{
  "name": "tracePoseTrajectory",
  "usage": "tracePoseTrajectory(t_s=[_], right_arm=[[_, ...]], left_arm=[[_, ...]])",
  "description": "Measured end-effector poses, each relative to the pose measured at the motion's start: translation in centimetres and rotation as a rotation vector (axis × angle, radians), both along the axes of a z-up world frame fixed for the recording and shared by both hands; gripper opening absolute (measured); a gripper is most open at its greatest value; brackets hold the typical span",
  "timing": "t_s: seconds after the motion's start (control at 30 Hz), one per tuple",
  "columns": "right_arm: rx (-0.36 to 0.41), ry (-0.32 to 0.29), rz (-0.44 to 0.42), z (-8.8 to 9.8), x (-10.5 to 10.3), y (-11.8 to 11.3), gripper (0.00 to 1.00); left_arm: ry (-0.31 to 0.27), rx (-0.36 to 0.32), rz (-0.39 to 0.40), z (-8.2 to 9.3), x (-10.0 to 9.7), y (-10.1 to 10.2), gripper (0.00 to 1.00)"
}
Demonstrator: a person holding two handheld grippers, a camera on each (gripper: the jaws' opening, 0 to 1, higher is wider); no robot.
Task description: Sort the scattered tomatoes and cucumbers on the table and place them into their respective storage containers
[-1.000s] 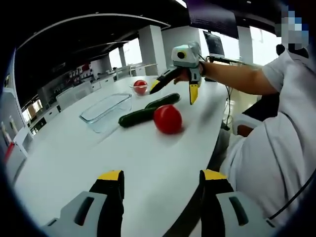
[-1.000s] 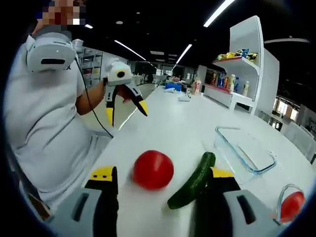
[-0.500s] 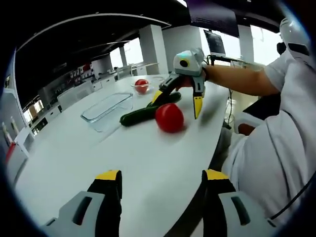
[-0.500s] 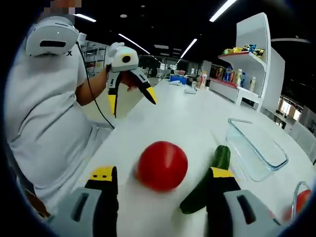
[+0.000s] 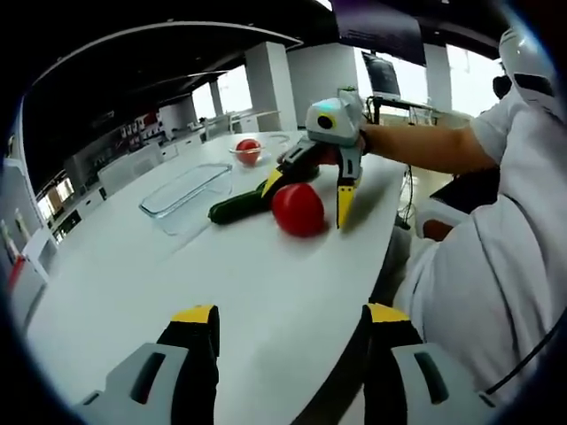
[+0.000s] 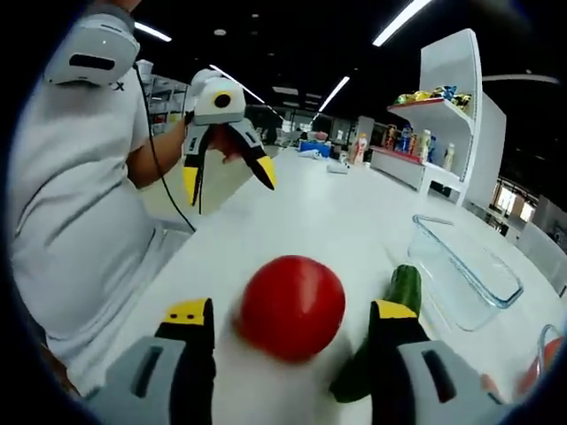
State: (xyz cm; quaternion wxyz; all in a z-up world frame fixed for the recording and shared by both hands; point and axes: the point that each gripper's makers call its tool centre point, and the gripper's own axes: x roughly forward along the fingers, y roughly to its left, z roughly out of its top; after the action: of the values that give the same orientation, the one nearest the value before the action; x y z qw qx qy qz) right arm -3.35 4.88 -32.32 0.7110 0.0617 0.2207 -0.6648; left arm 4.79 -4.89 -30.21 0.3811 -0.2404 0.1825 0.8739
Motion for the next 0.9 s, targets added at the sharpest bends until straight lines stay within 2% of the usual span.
tracePoseTrajectory(t_s=[0.33,0.47,0.77,0.9], right_arm=[[-0.003,-0.017,0.014,-0.5,0.8,-0.5,0.61],[0.001,0.009,0.016,-0.8,0.9,-0.6,0.59],[-0.031,0.027,-0.025,-0.6,-0.1,-0.8,0.49],[-0.032,0.03,-0.029,-0.6,-0.2,-0.8,0.49]], left_arm=[[0.008,-0.002,0.012,0.1,-0.3,-0.2,0.64],[0.01,-0.001,0.008,0.1,-0.2,0.0,0.64],[0.01,0.001,0.025,0.0,-0.2,-0.5,0.64],[0.008,-0.001,0.026,-0.1,-0.2,-0.5,0.64]])
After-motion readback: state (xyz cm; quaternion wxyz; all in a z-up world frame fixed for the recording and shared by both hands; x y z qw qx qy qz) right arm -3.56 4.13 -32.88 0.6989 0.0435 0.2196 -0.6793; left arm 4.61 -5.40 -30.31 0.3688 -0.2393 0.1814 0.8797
